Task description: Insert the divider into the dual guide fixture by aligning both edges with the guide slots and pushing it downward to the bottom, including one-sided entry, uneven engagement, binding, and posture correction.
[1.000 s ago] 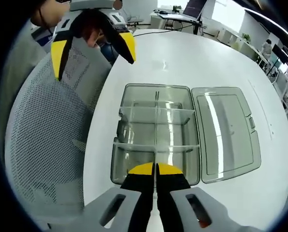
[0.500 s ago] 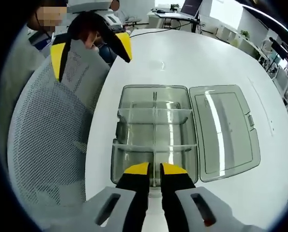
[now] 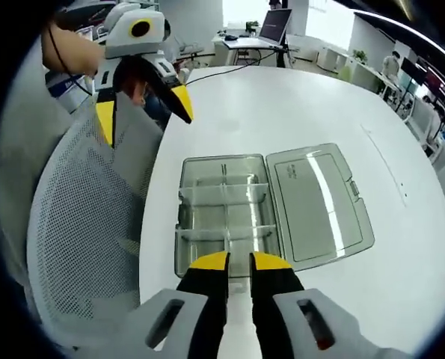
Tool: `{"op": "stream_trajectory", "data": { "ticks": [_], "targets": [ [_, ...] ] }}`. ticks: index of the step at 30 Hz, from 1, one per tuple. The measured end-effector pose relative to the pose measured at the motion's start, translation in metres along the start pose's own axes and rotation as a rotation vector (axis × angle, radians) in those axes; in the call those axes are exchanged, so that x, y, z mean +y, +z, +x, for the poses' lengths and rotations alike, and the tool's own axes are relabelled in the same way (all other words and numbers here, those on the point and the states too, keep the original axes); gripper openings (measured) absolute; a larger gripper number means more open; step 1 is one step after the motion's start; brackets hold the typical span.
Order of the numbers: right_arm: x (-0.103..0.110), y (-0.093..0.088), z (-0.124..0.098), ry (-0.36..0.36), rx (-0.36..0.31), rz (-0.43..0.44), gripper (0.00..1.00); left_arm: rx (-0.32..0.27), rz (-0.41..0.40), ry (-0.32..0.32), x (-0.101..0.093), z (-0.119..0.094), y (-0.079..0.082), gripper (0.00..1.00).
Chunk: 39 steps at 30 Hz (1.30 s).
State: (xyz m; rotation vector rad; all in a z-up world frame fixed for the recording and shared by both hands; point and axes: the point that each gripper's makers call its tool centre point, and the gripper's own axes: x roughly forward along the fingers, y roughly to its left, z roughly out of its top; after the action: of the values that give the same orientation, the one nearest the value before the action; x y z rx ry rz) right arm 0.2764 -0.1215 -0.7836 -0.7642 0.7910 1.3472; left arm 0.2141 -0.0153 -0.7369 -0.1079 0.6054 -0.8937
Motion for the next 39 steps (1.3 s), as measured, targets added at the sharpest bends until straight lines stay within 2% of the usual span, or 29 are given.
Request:
{"op": "stream_trajectory", "data": {
  "ticks": [13,21,30,35,39],
  "targets": [
    [0.017,-0.004,-0.013,-0.007,-0.033,-0.008,0.11,0.010,0.002,0.015,0.004,-0.006,-0.002,0.52],
    [0.027,-0.002,-0.018,-0.029,-0.084,0.042,0.18,0.025,0.004,0.035,0.014,-0.013,-0.004,0.52],
    [0.043,0.008,-0.024,-0.048,-0.142,0.065,0.22,0.050,0.016,0.050,0.027,-0.021,-0.006,0.52],
    [0.050,0.022,-0.030,-0.069,-0.191,0.088,0.26,0.073,0.024,0.054,0.036,-0.026,-0.009,0.52],
    [0.056,0.026,-0.034,-0.079,-0.212,0.107,0.24,0.092,0.044,0.054,0.041,-0.028,-0.007,0.52]
  ]
}}
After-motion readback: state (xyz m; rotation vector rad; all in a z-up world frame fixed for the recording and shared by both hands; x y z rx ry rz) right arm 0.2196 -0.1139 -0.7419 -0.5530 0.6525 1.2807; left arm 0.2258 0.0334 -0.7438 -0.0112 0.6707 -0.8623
